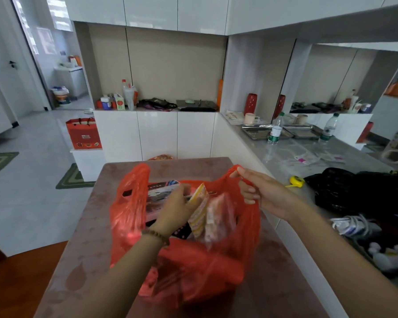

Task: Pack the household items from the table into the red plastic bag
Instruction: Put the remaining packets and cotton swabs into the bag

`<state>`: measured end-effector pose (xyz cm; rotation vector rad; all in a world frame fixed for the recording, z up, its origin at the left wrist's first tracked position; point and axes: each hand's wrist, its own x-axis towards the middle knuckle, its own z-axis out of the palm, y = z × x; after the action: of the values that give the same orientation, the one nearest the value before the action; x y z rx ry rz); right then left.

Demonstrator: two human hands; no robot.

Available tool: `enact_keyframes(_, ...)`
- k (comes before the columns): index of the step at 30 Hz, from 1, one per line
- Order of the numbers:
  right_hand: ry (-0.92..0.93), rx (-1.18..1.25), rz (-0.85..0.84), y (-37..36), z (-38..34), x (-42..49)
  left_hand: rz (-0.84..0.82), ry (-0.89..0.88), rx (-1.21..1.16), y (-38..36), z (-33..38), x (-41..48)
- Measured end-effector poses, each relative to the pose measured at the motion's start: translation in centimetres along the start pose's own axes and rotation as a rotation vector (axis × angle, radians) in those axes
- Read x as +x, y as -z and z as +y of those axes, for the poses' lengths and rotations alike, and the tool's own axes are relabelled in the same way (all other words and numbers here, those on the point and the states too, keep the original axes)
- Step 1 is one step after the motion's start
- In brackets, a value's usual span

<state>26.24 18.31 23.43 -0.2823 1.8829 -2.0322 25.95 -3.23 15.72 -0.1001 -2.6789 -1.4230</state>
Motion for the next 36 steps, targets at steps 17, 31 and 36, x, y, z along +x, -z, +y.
enact_keyframes(17, 0.037, -0.221, 0.006, -7.1, 0.2, 4.8, 0.215, 0.095, -0.331, 13.0, -3.0, 0.5)
enact_keyframes(31, 0.149, -0.846, 0.19, -6.7, -1.9, 5.7, 0.287, 0.038, -0.858, 15.7, -3.1, -3.4)
enact_keyframes(36, 0.388, -1.532, 0.592, -9.2, -2.2, 6.2, 0.267, 0.029, -0.823, 15.7, -2.9, -3.6)
